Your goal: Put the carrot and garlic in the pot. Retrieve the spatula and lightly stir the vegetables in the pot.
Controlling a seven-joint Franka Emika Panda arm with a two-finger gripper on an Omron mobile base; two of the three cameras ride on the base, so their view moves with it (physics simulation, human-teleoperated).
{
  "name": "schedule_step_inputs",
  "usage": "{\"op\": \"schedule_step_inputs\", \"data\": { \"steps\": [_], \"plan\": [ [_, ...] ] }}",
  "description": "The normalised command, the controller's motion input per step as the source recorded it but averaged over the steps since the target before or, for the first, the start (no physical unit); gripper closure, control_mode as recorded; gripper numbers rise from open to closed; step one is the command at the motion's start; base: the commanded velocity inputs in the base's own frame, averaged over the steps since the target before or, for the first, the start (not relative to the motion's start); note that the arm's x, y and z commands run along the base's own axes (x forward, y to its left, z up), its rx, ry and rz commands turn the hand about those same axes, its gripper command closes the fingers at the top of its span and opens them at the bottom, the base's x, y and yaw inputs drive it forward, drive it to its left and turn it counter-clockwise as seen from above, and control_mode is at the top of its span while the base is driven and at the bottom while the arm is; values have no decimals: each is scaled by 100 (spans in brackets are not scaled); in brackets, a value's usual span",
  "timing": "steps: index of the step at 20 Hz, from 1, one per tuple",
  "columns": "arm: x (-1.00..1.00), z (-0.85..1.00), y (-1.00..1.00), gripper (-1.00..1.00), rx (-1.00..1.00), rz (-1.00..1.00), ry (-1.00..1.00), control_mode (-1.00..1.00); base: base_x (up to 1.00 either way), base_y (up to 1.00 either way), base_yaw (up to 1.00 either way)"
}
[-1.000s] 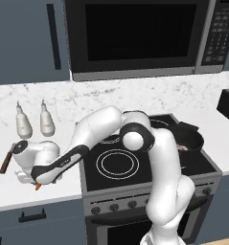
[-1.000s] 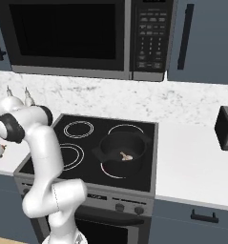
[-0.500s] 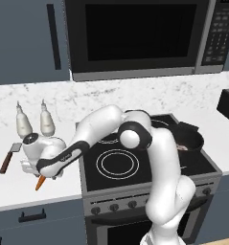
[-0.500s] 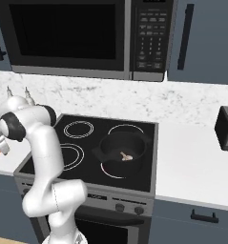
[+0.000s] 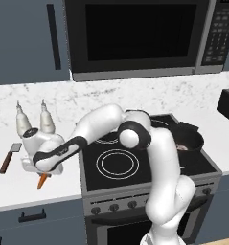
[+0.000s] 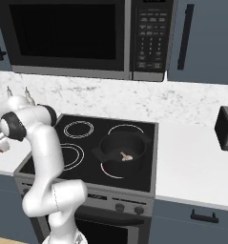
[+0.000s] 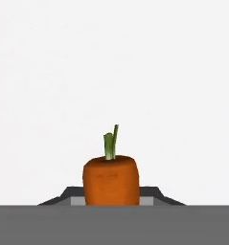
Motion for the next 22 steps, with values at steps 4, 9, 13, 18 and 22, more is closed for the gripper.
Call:
{"op": "schedule_step_inputs", "data": {
  "steps": [4, 9, 13, 18, 22],
  "plan": [
    [-52, 66, -81, 100, -2, 10, -11, -100, 0, 0, 0],
    [-46, 100, -100, 100, 0, 16, -9, -100, 0, 0, 0],
    [-23, 90, -100, 100, 0, 12, -1, -100, 0, 0, 0],
    [-21, 84, -100, 100, 0, 8, -4, -100, 0, 0, 0],
    [-23, 69, -100, 100, -2, 8, -16, -100, 0, 0, 0]
  ]
}}
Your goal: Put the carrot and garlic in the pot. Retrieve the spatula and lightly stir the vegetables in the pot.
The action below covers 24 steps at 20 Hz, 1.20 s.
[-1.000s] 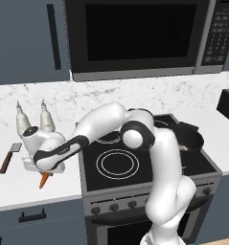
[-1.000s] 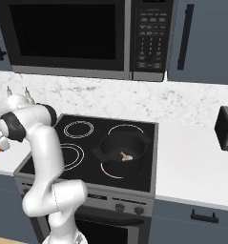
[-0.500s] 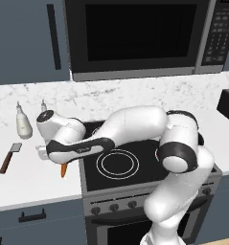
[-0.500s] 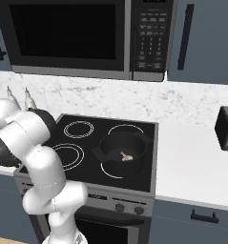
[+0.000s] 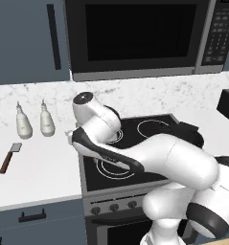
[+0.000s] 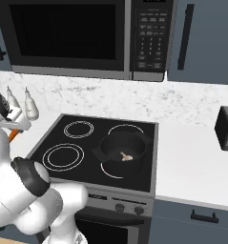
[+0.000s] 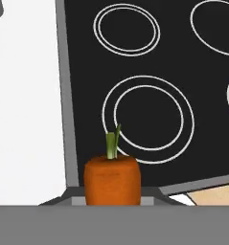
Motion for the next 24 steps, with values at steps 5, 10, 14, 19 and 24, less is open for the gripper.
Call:
{"op": "schedule_step_inputs", "data": {
  "steps": [5, 10, 14, 19, 24],
  "plan": [
    [-21, 51, -100, 100, -8, 10, -21, -100, 0, 0, 0],
    [-12, 46, -100, 100, -5, 12, -13, -100, 0, 0, 0],
    [-13, 41, -100, 100, 0, 15, -3, -100, 0, 0, 0],
    [-6, 10, -100, 100, 3, 16, -2, -100, 0, 0, 0],
    [-1, 9, -100, 100, 2, 20, -4, -100, 0, 0, 0]
  ]
}}
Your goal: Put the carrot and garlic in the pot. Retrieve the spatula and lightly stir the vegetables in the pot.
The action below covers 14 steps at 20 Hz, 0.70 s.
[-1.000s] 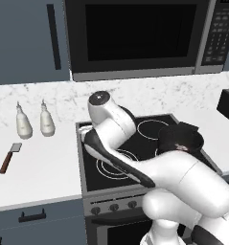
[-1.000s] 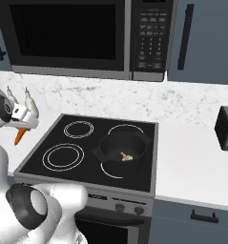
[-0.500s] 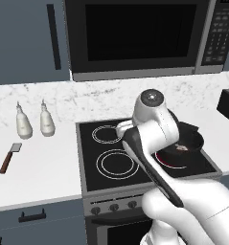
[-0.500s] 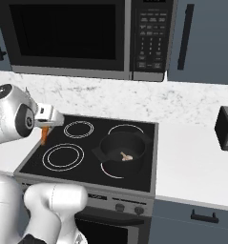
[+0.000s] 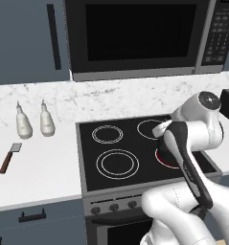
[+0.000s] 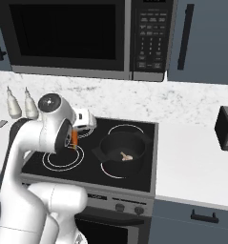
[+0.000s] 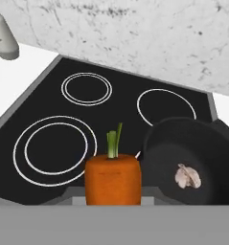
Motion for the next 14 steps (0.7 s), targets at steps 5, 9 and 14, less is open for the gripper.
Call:
{"op": "schedule_step_inputs", "data": {
  "steps": [5, 9, 14],
  "plan": [
    [15, -4, -100, 100, 2, 21, 1, -100, 0, 0, 0],
    [71, -16, -96, 100, 0, 16, 9, -100, 0, 0, 0],
    [81, -48, -27, 100, 0, 0, 10, -100, 0, 0, 0]
  ]
}}
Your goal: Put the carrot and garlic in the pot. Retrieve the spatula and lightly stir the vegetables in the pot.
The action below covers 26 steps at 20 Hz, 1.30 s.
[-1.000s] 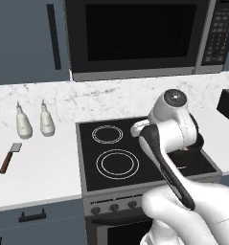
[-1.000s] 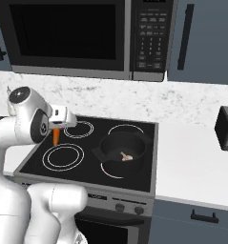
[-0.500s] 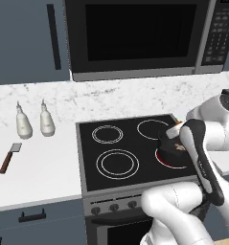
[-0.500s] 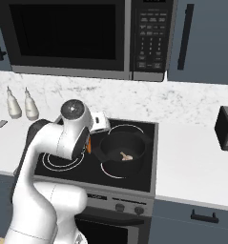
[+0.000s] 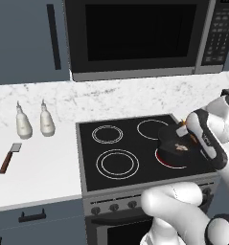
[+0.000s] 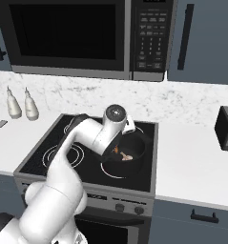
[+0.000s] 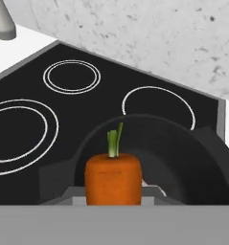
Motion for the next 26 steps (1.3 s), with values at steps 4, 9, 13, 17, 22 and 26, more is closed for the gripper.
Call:
{"op": "schedule_step_inputs", "data": {
  "steps": [4, 9, 13, 17, 22, 26],
  "plan": [
    [69, -76, 0, 100, 0, 0, 9, -100, 0, 0, 0],
    [48, -45, 0, 100, 4, 0, 1, -100, 0, 0, 0],
    [20, -12, -2, 100, 10, 0, 0, -100, 0, 0, 0],
    [1, -30, -2, 100, 11, 1, 0, -100, 0, 0, 0],
    [1, -20, 0, 100, 8, 0, 0, -100, 0, 0, 0],
    [6, 0, 0, -100, 2, 0, 0, -100, 0, 0, 0]
  ]
}}
